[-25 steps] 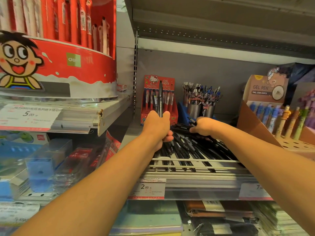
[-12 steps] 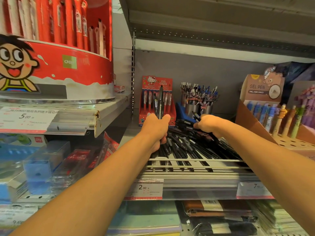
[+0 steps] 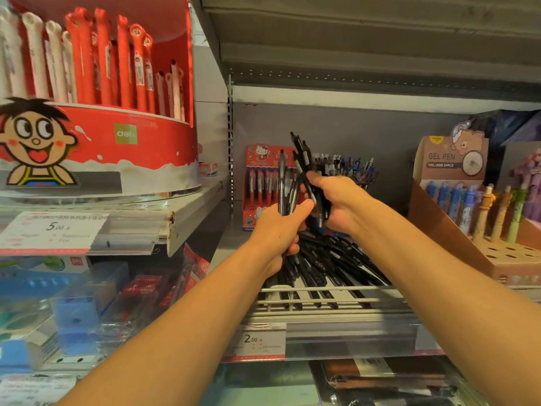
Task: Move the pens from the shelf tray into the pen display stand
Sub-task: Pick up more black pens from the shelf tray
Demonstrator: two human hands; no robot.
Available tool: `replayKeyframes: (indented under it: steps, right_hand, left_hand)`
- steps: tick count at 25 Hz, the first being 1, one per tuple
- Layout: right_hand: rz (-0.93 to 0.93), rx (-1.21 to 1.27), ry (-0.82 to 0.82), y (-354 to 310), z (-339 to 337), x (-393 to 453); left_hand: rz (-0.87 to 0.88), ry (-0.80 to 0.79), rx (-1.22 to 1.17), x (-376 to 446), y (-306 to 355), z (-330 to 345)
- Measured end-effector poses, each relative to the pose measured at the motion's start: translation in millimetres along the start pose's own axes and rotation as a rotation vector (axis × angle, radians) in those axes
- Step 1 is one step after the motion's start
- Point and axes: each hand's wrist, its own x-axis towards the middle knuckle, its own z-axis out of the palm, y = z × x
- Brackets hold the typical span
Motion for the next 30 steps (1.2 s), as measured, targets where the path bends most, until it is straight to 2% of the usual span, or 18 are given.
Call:
replayKeyframes:
  steps: [4, 9, 14, 18, 22, 24, 27, 30]
  right_hand:
    - [-0.06, -0.078, -0.041, 14.7, 19.5, -14.7]
    - [-0.068, -0.106, -0.183, 28.1, 18.4, -33.0]
    - [-0.158, -0.273, -0.279, 32.5, 8.4, -36.1]
    - [-0.197, -0.495, -0.342, 35.8, -2.6, -41.0]
    - [-0.159, -0.463, -0.46, 33.5, -6.6, -47.5]
    - [-0.163, -0.49, -0.494, 29.9, -10.4, -49.1]
    - [-0.192, -0.601, -0.535, 22.9, -17.4, -49.7]
    - [-0.179, -0.459, -0.415, 25.7, -16.6, -49.2]
  left_hand:
    - [0.024, 0.145, -0.149, 7.1, 4.2, -6.5]
    - [-0.008, 0.15, -0.217, 7.3, 4.9, -7.9]
    - [0.032, 0.199, -0.205, 9.1, 4.9, -10.1]
    - [0.165, 0.26, -0.02, 7.6, 4.2, -9.2]
    - [-0.001, 0.117, -0.261, 1.2, 9.9, -13.8]
    - [-0.082, 0.082, -0.267, 0.3, 13.0, -15.4]
    - [-0.104, 0.026, -0.286, 2.4, 14.6, -14.2]
    - [-0.064, 0.077, -0.336, 6.1, 13.7, -11.9]
